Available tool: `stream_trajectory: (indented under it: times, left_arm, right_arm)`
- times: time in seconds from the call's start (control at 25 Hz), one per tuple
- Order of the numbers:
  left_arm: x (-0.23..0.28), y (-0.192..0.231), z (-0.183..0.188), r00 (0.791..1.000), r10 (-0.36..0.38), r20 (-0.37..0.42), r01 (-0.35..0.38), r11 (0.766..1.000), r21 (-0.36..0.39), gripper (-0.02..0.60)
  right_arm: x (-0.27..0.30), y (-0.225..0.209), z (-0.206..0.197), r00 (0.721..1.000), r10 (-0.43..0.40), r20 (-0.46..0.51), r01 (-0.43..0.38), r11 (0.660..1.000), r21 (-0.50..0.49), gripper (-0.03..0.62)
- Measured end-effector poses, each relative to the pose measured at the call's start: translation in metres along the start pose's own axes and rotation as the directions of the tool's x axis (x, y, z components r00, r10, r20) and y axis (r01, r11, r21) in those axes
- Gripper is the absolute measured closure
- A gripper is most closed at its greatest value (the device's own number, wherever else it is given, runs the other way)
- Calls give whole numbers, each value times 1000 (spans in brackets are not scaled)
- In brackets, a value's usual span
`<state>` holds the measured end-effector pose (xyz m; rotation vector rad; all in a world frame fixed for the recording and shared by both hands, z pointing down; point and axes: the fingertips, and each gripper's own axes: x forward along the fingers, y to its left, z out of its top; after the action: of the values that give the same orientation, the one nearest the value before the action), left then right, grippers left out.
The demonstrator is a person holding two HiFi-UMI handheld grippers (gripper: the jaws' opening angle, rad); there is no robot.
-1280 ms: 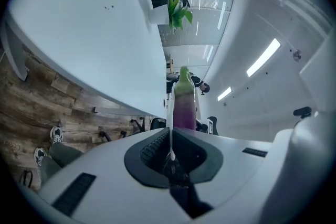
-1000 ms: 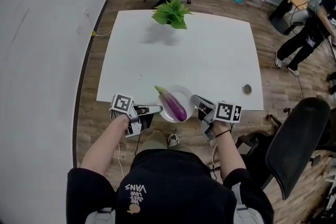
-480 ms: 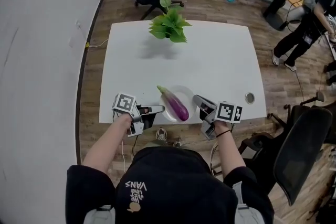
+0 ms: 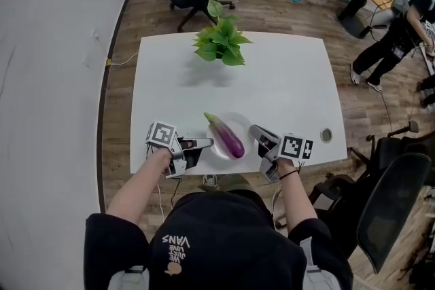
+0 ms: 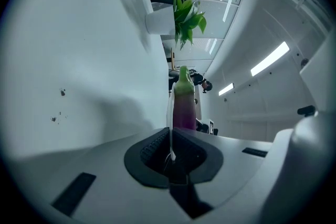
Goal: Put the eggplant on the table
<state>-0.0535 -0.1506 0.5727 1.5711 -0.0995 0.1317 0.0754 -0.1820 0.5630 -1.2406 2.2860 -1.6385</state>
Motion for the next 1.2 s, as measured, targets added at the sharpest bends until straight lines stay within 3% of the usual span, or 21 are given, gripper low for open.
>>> stream_trajectory:
  times: [0.64,1.2]
  left_arm:
    - [20,25,35,999,26,42,-26,1000,2,557]
    - [26,49,40,997,75,28,-72,994,-87,557]
  right_arm:
    - [23,-34,26,999,-26,-45,24,999,-44,556]
    - [35,-53,24,994,-58,-96,53,998,-46,556]
